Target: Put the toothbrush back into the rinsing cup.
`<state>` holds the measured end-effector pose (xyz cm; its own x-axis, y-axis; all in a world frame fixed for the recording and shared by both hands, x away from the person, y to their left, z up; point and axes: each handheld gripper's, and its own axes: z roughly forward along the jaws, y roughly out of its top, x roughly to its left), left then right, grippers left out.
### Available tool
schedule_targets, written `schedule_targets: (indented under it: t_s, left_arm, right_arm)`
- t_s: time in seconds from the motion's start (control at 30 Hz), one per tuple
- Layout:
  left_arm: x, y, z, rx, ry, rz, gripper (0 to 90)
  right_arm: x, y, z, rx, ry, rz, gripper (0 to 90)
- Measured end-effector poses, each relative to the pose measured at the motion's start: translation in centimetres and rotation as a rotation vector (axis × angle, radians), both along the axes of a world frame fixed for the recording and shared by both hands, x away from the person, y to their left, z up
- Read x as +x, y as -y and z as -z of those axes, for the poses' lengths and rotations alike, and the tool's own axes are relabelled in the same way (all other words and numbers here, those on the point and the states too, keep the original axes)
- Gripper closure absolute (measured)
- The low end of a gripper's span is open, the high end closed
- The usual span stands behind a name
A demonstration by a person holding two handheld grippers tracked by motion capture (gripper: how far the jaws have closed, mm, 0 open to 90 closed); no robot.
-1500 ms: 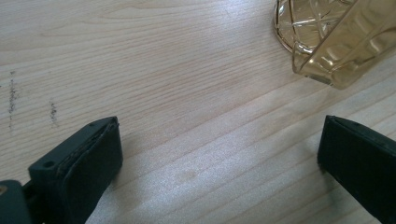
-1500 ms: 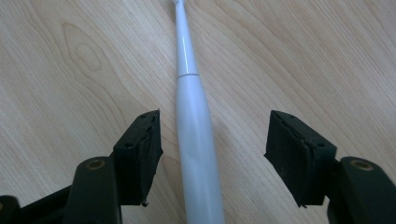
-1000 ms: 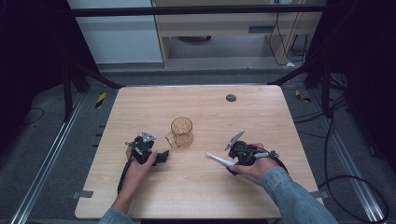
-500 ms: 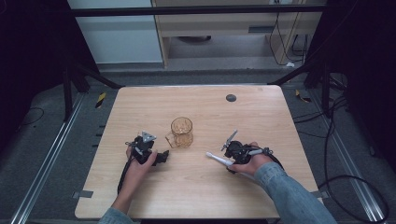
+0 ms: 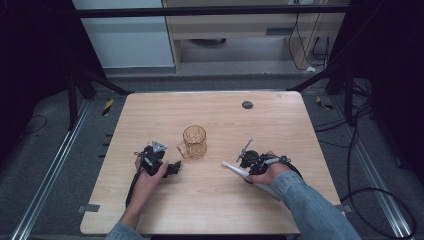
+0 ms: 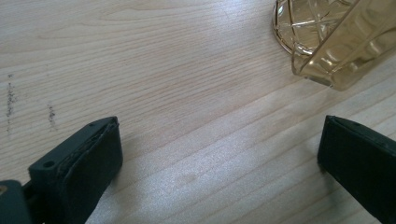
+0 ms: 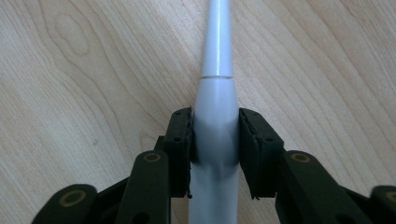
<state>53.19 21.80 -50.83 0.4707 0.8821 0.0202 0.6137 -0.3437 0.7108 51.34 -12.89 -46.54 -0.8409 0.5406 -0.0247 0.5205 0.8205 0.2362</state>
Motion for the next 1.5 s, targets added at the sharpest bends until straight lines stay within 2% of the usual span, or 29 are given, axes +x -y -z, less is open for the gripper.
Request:
schedule_targets:
  t_s: [0.27, 0.33, 0.47, 0.63, 0.77, 1.13, 1.23, 1.5]
  left_arm:
    - [0.0, 0.0, 0.0, 0.000, 0.000, 0.001, 0.0]
    - [0.0, 0.0, 0.0, 0.000, 0.000, 0.001, 0.0]
    - [0.0, 0.0, 0.0, 0.002, -0.001, 0.000, 0.0]
    - [0.0, 0.0, 0.0, 0.002, -0.001, -0.001, 0.0]
    - [0.0, 0.0, 0.0, 0.002, -0.001, -0.001, 0.0]
    - [0.0, 0.0, 0.0, 0.001, 0.001, -0.001, 0.0]
    - [0.0, 0.0, 0.0, 0.001, 0.000, -0.001, 0.0]
    - [0.0, 0.0, 0.0, 0.004, -0.001, 0.000, 0.0]
  right_arm:
    - [0.4, 0.2, -0.3, 0.002, -0.012, 0.015, 67.0]
    - [0.7, 0.7, -1.1, 0.030, -0.011, 0.038, 67.1]
    - [1.0, 1.2, -1.9, 0.032, -0.005, 0.050, 67.2]
    - [1.3, 2.0, -3.5, 0.060, 0.010, 0.070, 67.2]
    - [1.6, 2.5, -4.3, 0.086, 0.021, 0.087, 67.2]
    - [2.5, 3.3, -5.6, 0.112, 0.037, 0.111, 67.3]
    - [2.7, 3.6, -6.2, 0.126, 0.053, 0.116, 67.3]
    - [3.0, 3.9, -8.7, 0.204, 0.122, 0.140, 67.2]
